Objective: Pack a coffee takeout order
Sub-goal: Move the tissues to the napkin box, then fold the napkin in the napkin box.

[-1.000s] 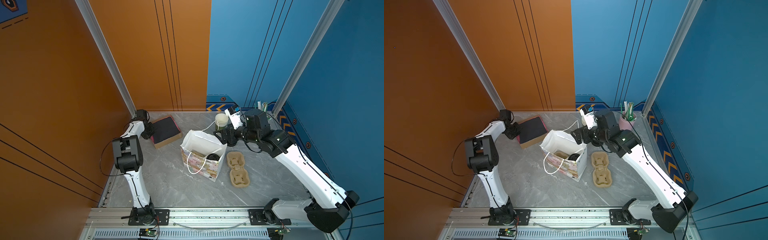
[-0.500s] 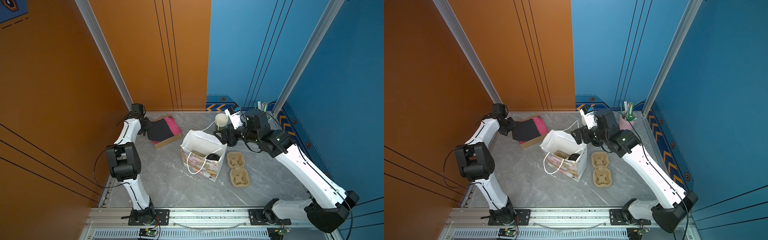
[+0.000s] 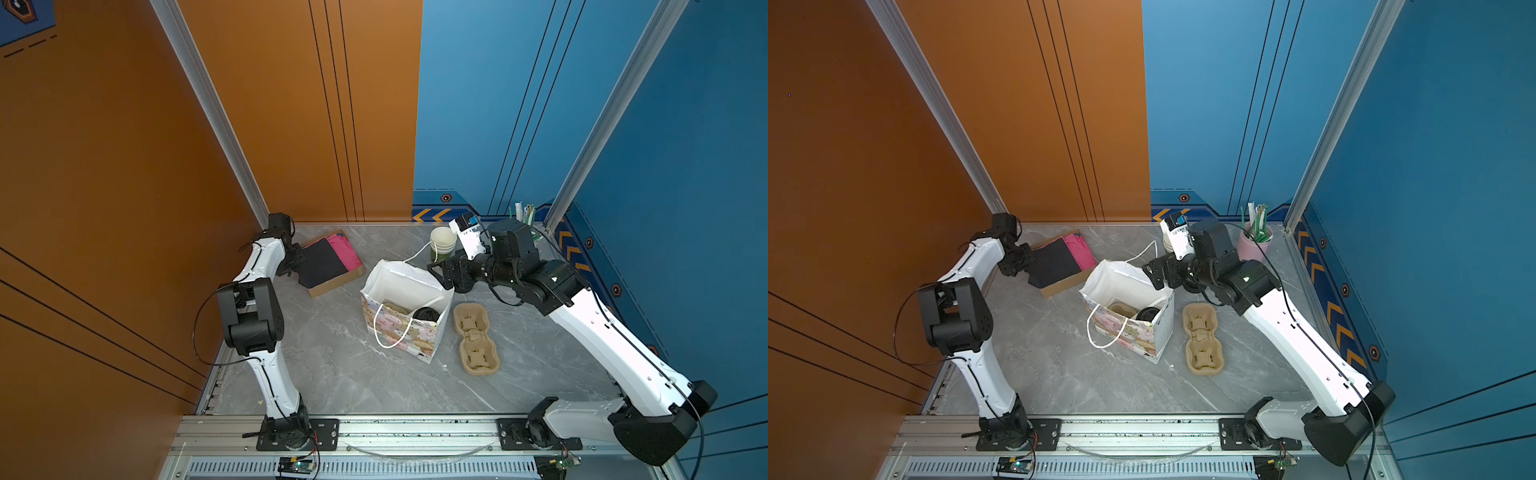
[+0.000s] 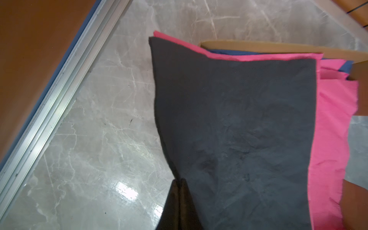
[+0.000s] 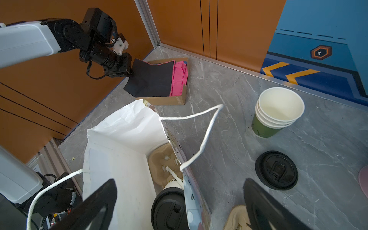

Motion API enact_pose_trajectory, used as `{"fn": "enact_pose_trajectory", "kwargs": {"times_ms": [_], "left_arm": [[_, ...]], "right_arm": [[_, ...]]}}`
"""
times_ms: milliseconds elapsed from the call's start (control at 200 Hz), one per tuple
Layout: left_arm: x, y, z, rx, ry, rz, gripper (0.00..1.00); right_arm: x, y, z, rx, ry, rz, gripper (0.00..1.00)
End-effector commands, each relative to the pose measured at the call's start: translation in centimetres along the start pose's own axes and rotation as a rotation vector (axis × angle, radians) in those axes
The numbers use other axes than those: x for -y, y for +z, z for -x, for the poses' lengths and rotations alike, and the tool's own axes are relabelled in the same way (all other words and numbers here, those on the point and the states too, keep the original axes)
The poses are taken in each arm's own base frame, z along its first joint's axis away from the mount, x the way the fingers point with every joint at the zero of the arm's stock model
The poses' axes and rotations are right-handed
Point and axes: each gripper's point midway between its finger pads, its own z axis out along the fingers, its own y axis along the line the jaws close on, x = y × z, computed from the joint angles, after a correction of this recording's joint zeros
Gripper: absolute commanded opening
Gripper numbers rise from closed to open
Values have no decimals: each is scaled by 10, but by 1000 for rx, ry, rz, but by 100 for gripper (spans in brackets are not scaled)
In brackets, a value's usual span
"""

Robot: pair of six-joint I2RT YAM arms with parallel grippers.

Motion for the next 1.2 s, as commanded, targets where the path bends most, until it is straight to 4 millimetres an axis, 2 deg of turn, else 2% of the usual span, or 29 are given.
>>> {"fn": "enact_pose_trajectory", "kwargs": {"times_ms": [0, 235, 390, 465, 601, 756, 926, 1196], "left_arm": [[-1, -3, -1, -16, 77, 54, 10], [-3, -7, -2, -28, 131, 87, 16], [-2, -14, 4, -4, 153, 96, 17], [-1, -13, 5, -9, 155, 88, 13], [3, -7, 1, -39, 161, 77, 0], [7, -8, 9, -23, 163, 74, 0], [28, -16, 24, 25, 192, 52, 0], [71, -7, 26, 28, 230, 2, 0]], "right_arm": [[1, 7, -3, -9, 17, 16, 100], [2, 9, -4, -15, 20, 18, 100], [3, 10, -6, -20, 22, 18, 100], [4, 10, -6, -20, 23, 16, 100], [4, 10, -7, -22, 23, 14, 100], [6, 9, -8, -22, 25, 12, 100], [8, 9, -9, -23, 28, 7, 100], [12, 6, -12, -23, 32, -4, 100]]}}
